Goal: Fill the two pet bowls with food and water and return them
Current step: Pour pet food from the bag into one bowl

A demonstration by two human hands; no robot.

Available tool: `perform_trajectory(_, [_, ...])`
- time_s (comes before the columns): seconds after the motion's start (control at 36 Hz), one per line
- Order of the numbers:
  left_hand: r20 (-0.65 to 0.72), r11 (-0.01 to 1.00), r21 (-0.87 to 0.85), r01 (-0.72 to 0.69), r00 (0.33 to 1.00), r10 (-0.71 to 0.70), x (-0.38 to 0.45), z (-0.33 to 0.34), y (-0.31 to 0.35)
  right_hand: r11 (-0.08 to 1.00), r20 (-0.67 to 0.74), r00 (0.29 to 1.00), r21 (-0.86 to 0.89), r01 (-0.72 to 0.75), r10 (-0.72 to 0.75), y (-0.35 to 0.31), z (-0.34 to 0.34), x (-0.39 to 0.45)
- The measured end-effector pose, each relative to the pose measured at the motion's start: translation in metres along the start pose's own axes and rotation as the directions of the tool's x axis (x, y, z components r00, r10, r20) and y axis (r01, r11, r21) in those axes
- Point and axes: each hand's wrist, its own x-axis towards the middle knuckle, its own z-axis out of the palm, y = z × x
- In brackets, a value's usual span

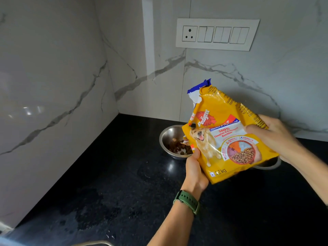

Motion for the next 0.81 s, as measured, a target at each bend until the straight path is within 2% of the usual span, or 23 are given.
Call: perform_trajectory(0.81, [0.023, 0.995, 0.097, 0.022, 0.999, -0.025, 0.009, 0.002, 0.001, 1.0, -0.037, 0.999, 0.006, -0.014, 0.015, 0.001, -0.003, 0.002])
